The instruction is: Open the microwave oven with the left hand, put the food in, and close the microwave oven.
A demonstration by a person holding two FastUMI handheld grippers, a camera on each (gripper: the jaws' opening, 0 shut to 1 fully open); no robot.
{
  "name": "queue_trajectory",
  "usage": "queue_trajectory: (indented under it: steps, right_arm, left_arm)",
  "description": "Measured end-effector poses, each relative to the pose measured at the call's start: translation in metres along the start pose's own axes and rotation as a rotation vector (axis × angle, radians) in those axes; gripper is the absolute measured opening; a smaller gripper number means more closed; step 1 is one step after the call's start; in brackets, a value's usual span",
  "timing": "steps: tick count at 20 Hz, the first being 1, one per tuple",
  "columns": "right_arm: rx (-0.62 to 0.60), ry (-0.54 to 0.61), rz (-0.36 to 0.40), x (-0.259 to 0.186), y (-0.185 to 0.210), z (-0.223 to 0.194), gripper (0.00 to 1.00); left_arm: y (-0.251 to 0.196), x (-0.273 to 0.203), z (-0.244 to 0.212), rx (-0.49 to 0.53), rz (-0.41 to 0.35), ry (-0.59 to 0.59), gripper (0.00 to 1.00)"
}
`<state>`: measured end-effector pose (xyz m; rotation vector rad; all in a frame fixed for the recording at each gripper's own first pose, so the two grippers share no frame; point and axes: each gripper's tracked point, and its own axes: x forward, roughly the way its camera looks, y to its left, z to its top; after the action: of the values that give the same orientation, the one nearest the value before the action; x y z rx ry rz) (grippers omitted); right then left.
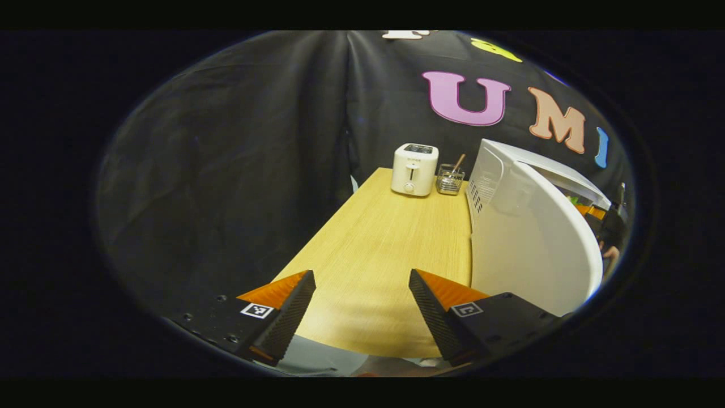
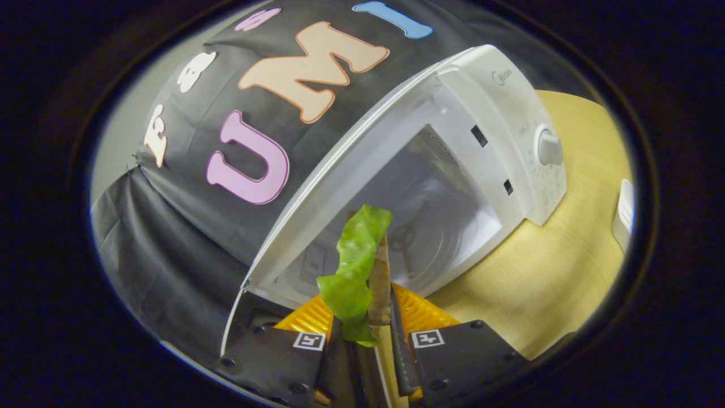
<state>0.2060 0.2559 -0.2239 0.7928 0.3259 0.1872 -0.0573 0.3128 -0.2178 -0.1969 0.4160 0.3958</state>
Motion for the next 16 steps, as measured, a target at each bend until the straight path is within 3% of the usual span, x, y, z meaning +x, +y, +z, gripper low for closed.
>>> queue_trajectory:
  steps: [7, 8, 9, 14, 15, 16]
  right_arm:
    - [-0.043, -0.1, -0.061, 0.044, -0.016, 0.01, 0.33]
    - [-0.044, -0.114, -0.065, 0.047, -0.016, 0.014, 0.4]
    - [-0.049, -0.135, -0.076, 0.051, -0.018, 0.019, 0.33]
    - [-0.173, -0.211, -0.159, 0.065, -0.034, 0.036, 0.33]
    - [-0.212, -0.219, -0.168, 0.066, -0.035, 0.037, 0.43]
    - [-0.23, -0.222, -0.175, 0.067, -0.035, 0.039, 0.44]
  left_arm:
    - [-0.008, 0.004, 0.006, 0.029, -0.013, 0.008, 0.98]
    - [-0.011, 0.004, 0.008, 0.031, -0.019, 0.005, 0.98]
    - [-0.014, 0.005, 0.008, 0.033, -0.024, 0.004, 0.98]
    - [-0.025, 0.005, 0.004, 0.027, -0.058, 0.031, 0.97]
    - [-0.023, 0.005, 0.003, 0.025, -0.058, 0.032, 0.98]
    - [-0.022, 0.005, 0.003, 0.024, -0.057, 0.031, 0.98]
